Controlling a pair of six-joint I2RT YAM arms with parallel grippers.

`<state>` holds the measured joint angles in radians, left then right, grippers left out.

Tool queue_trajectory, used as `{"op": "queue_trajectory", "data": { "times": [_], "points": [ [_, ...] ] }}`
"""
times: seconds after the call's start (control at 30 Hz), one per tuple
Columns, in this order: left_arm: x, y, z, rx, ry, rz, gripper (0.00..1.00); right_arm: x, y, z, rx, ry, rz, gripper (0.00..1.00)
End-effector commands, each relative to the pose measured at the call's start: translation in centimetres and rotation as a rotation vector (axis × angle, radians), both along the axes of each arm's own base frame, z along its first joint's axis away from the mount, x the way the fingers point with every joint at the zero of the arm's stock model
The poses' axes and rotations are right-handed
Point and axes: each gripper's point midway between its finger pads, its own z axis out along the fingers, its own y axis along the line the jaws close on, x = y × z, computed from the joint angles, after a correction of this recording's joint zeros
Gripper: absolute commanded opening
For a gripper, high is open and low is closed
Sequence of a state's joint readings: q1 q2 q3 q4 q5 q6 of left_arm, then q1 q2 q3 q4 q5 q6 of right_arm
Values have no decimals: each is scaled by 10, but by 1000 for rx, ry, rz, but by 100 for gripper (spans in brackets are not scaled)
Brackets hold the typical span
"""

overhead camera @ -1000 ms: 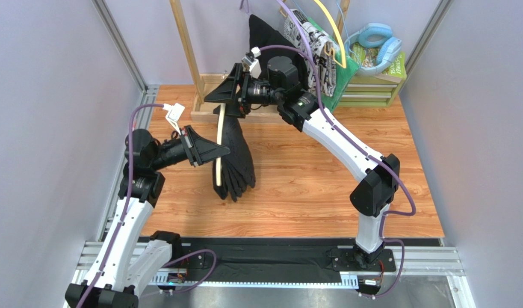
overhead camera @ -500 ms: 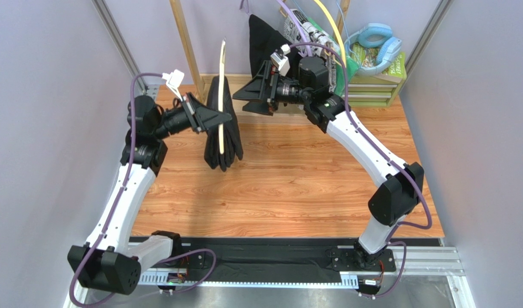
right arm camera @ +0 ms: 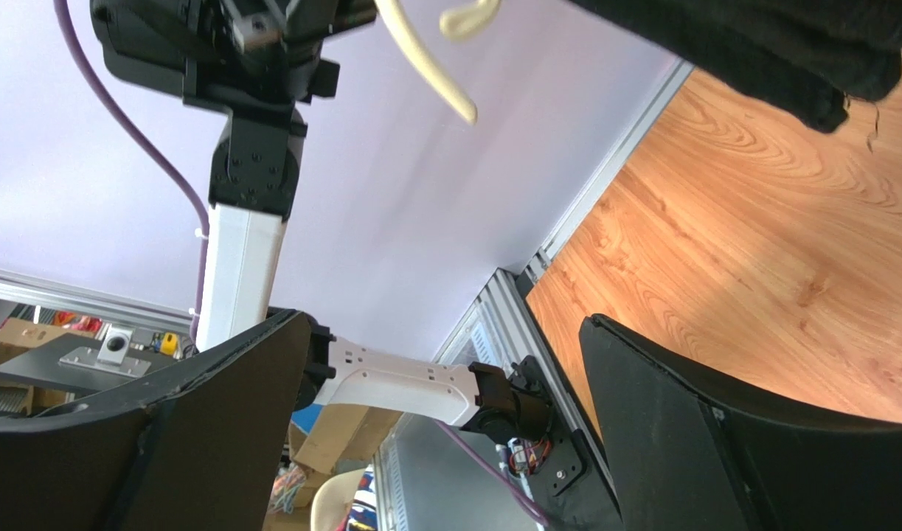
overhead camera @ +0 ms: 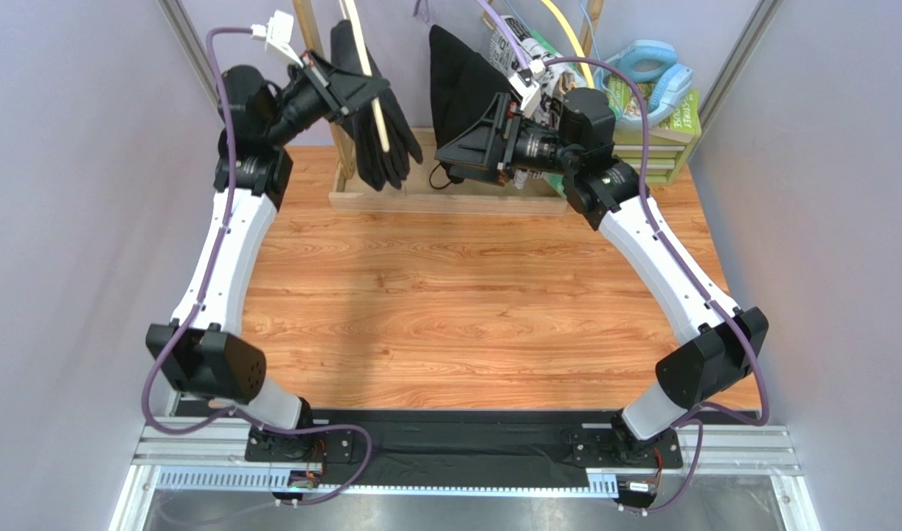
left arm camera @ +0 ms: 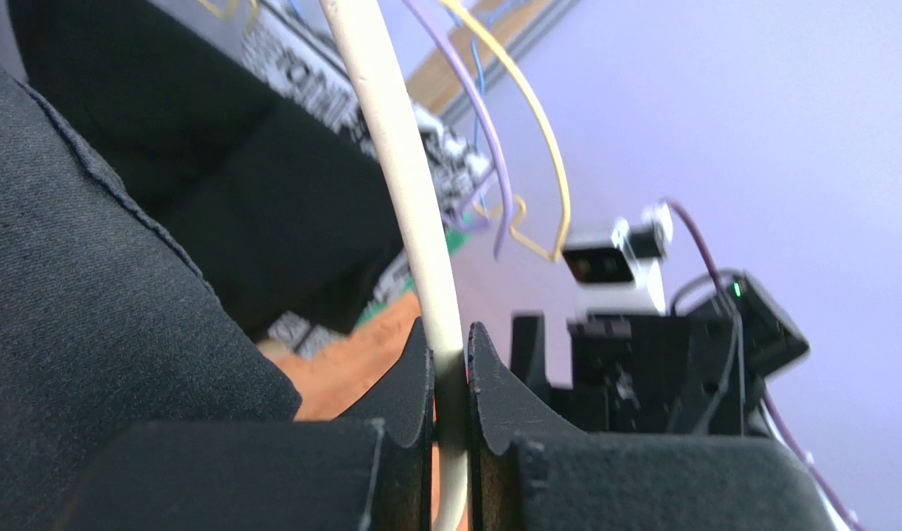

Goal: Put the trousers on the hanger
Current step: Place trousers on hanger

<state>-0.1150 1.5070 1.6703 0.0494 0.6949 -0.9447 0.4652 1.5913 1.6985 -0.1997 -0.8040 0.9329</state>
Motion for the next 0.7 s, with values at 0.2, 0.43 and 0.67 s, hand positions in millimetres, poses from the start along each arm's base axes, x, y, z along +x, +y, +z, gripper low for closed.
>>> {"op": "queue_trajectory", "data": {
  "times": [0.2, 0.43, 0.67],
  "points": [
    [59, 40, 99, -165, -174, 198, 0, -8, -12, 2, -3, -28, -15, 100],
    [85, 49, 88, -226, -113, 245, 0, -8, -14, -4, -8, -16, -20, 100],
    [101, 60, 66, -333, 64, 286, 0, -6, -14, -6, -2, -5, -22, 100]
  ]
}}
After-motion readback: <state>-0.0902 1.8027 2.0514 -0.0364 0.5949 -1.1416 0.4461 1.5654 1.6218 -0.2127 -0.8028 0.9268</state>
